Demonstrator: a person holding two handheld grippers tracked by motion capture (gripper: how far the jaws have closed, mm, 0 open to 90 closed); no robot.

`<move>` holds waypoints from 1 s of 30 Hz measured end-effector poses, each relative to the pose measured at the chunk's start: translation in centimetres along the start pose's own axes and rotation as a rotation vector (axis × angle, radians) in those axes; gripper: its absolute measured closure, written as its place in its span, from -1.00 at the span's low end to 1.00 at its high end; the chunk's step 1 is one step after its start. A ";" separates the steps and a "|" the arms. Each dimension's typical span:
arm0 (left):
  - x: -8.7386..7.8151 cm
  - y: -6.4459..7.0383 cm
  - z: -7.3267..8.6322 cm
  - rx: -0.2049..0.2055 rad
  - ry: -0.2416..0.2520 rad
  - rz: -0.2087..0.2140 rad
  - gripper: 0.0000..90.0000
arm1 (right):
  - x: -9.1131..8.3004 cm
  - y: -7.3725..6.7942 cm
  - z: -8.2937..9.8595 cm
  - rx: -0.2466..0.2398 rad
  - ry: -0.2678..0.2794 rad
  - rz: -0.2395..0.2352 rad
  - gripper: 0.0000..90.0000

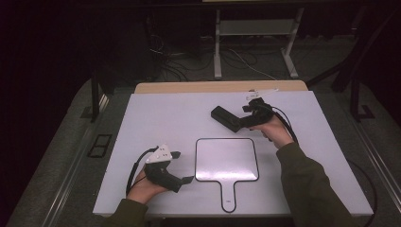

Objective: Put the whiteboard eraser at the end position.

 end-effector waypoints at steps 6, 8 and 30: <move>0.0 0.0 0.1 -0.004 0.006 -0.001 -1.00 | -1.6 -0.9 1.0 0.004 0.031 -0.019 -0.57; 0.0 0.0 0.0 -0.003 0.006 -0.002 -1.00 | -2.2 -1.2 1.3 0.000 0.038 -0.021 -0.57; -0.2 0.1 0.0 -0.003 0.012 -0.004 -1.00 | -6.7 -2.9 6.8 0.010 0.069 -0.023 -0.63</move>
Point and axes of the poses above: each handheld gripper's, and its own axes: x roughly forward along the jaws, z roughly out of its underside, y roughly to its right, the point moved 5 cm from there along x, roughly forward along the jaws, and after that the axes turned 8 degrees about y, right-handed, at the moved point
